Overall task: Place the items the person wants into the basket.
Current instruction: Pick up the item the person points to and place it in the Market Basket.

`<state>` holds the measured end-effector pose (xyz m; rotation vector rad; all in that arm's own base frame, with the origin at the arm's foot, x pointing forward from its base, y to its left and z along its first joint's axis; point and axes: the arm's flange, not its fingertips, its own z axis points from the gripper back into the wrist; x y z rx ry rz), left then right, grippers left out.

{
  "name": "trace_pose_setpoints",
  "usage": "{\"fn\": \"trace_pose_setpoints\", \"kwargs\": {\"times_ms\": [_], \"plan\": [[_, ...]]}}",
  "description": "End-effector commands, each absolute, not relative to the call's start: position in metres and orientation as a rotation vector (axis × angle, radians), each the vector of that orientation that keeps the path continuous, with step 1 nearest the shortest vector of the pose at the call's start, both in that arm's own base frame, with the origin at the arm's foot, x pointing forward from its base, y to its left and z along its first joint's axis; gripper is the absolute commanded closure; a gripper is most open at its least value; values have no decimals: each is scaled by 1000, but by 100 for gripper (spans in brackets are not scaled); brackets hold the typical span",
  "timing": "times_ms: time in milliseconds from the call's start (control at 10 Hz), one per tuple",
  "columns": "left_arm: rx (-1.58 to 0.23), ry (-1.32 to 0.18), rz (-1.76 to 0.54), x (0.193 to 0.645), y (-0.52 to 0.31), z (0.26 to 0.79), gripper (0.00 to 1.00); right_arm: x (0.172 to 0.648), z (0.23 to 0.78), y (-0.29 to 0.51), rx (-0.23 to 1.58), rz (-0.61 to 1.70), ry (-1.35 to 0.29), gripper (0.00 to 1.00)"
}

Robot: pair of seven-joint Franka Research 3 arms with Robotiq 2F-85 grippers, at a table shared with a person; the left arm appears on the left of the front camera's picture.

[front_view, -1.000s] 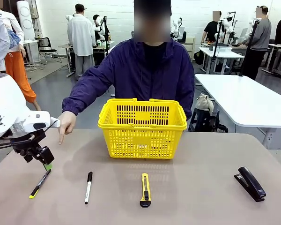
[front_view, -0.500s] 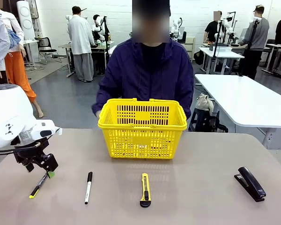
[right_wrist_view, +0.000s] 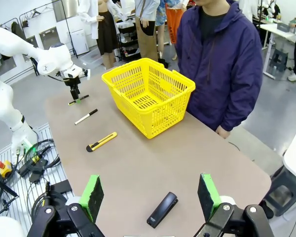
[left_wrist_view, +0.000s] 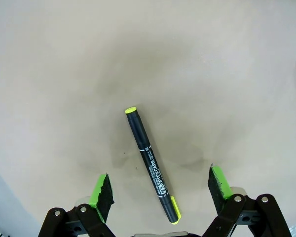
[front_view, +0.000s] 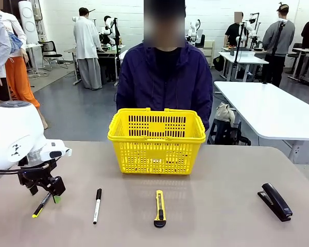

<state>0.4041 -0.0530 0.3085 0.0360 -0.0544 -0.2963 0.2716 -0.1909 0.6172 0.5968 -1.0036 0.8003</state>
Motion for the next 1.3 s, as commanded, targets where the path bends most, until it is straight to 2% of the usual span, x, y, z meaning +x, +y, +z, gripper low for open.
{"fn": "trace_pose_setpoints", "kwargs": {"times_ms": [0,100,200,300,400,600,700,900,1200], "plan": [[71,-70,-271,394,-51,299,0,274,619,-191,607,812,-1023,0],[67,-75,-275,393,-52,298,0,274,619,-191,607,812,-1023,0],[63,-92,-291,393,-51,298,55,274,619,-191,607,812,-1023,0],[63,-87,-292,393,-50,298,56,274,619,-191,607,812,-1023,0],[62,-80,-288,394,-50,299,100,274,619,-191,607,812,-1023,0],[77,-85,-287,393,-50,298,100,274,619,-191,607,812,-1023,0],[81,-85,-290,393,-50,299,80,274,619,-191,607,812,-1023,0],[81,-81,-288,394,-49,298,100,274,619,-191,607,812,-1023,0],[80,-78,-298,395,-48,300,100,274,619,-191,607,812,-1023,0]]}}
